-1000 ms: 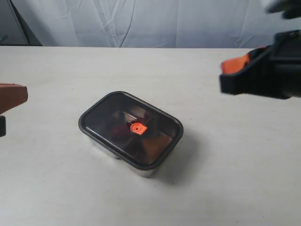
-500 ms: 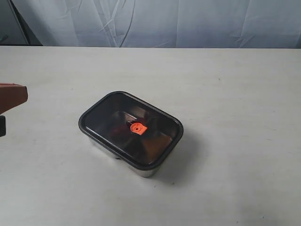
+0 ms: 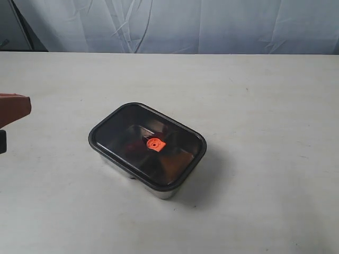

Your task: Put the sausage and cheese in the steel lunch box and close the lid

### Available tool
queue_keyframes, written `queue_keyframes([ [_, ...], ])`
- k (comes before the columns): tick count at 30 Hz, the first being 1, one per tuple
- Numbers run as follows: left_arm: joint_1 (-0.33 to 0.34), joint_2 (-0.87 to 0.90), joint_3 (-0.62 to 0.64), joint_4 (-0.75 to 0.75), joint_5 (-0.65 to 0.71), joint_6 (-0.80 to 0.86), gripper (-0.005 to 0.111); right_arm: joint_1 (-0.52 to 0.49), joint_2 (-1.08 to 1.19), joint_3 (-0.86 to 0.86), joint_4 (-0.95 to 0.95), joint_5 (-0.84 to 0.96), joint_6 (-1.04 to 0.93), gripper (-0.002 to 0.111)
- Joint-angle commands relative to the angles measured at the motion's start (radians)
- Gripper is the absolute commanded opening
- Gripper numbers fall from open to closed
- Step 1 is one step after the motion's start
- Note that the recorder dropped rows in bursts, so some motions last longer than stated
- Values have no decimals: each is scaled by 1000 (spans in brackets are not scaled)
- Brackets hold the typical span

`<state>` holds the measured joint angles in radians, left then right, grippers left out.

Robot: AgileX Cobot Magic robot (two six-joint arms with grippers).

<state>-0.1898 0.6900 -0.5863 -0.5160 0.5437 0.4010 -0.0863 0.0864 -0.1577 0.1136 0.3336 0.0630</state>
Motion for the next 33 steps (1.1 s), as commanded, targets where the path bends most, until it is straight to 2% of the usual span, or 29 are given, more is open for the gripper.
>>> queue_keyframes([
  [1,-3,-6,6,2,-3,3,0,-54,-55,48,-3,-7,-10,-1],
  [14,-3,-6,6,8,-1,3,0,-75,-86,158,-42,10,-12,-1],
  [33,-3,-6,6,9,-1,4,0,-75,-86,158,-49,10,-12,-1],
])
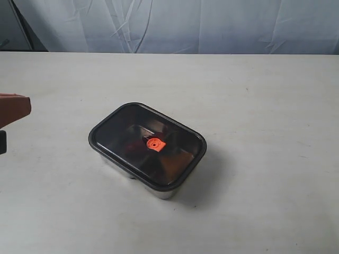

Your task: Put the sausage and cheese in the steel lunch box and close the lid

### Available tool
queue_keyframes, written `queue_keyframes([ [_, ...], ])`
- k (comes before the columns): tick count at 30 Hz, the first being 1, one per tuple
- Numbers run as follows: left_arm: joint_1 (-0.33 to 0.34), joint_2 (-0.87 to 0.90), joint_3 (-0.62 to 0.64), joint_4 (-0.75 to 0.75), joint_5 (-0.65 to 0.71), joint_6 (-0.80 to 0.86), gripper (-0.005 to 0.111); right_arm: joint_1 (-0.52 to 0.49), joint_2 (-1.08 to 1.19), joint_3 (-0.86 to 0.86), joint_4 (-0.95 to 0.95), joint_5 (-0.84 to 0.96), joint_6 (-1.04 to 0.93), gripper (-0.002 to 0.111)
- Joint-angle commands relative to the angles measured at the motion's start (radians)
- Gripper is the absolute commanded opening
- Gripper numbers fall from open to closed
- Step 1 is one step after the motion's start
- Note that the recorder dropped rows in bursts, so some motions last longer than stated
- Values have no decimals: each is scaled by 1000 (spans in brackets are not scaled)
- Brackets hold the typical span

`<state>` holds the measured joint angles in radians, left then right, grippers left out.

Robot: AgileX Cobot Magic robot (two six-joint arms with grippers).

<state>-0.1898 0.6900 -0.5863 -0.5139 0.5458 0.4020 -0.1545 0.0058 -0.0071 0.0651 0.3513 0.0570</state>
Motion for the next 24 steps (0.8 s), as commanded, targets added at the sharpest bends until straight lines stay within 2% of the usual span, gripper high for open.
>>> queue_keyframes([
  [1,-3,-6,6,7,-3,3,0,-7,-6,7,0,-8,-6,-1],
  [11,-3,-6,6,7,-6,3,0,-7,-6,7,0,-8,-6,-1],
  [17,-3,-67,28,91,-61,1,0,-7,-6,7,0,-15,-6,-1],
  [21,-1,-243,146,227,-106,-169,0,-7,-6,7,0,-15,-6,-1],
  [24,1,-374,244,278,-119,-226,0,-7,-6,7,0,-15,-6,-1],
])
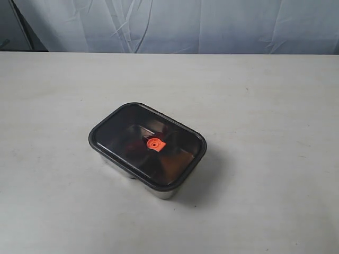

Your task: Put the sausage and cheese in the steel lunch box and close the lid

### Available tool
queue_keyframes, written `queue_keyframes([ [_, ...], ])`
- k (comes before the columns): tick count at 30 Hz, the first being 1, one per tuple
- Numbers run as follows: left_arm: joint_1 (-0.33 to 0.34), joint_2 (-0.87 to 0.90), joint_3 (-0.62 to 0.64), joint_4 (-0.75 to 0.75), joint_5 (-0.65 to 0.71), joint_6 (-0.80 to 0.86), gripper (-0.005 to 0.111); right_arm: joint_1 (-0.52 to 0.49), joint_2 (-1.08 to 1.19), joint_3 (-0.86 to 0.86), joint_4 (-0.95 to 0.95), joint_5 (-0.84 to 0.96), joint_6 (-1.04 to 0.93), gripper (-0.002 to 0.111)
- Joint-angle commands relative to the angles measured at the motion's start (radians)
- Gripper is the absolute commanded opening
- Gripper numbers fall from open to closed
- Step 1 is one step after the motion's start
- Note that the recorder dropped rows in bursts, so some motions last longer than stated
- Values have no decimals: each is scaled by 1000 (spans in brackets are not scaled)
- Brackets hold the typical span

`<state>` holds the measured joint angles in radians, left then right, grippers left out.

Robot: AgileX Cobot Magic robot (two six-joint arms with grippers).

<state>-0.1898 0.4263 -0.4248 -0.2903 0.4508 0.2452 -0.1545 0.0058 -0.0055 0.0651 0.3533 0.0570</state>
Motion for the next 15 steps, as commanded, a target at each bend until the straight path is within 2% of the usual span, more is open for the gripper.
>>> queue_keyframes([
  [1,4,-156,126,62,-36,-96,0,-7,-6,5,0,-17,-6,-1],
  [2,14,-177,150,60,-46,-111,0,-7,-6,5,0,-17,-6,-1],
  [4,84,-238,234,50,-104,-144,0,-7,-6,5,0,-17,-6,-1],
  [6,162,-284,282,46,-106,-157,0,-7,-6,5,0,-19,-6,-1],
  [8,211,-338,315,46,-78,-157,0,-7,-6,5,0,-19,-6,-1],
  [15,228,-425,409,59,-125,-216,0,-7,-6,5,0,-19,-6,-1],
])
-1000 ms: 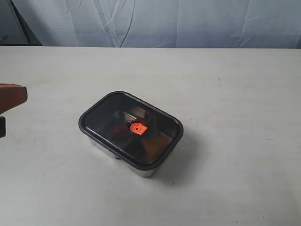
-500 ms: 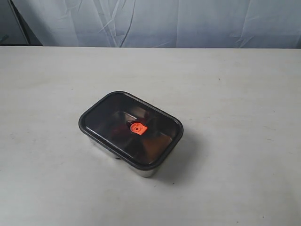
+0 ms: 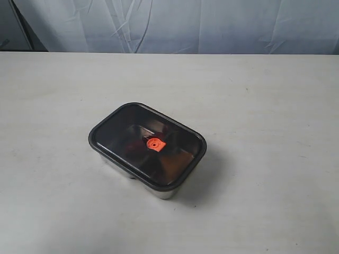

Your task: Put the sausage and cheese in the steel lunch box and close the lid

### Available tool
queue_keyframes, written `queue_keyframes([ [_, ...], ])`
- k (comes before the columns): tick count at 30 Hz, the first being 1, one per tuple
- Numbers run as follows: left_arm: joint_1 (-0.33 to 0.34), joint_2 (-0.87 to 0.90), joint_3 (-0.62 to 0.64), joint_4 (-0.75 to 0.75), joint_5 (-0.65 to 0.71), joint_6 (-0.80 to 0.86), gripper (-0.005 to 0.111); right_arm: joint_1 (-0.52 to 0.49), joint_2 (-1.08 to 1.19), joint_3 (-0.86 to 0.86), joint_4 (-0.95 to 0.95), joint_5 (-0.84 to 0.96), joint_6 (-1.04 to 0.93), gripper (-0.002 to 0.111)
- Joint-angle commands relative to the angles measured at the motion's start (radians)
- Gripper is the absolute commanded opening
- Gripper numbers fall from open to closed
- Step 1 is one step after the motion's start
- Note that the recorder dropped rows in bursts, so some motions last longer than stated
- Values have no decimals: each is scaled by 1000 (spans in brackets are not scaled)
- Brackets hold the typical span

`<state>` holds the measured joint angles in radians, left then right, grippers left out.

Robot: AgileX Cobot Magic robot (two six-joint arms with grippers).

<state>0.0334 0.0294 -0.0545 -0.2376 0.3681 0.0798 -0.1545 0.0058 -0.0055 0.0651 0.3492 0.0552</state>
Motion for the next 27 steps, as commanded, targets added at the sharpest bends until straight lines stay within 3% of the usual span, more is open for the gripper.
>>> queue_keyframes([
  [1,5,-29,51,7,-56,-57,0,-7,-6,5,0,-15,-4,-1],
  [22,5,-29,55,52,-160,-80,0,-7,-6,5,0,-15,-4,-1],
  [27,5,-29,55,-15,-164,-80,0,-7,-6,5,0,-15,-4,-1],
])
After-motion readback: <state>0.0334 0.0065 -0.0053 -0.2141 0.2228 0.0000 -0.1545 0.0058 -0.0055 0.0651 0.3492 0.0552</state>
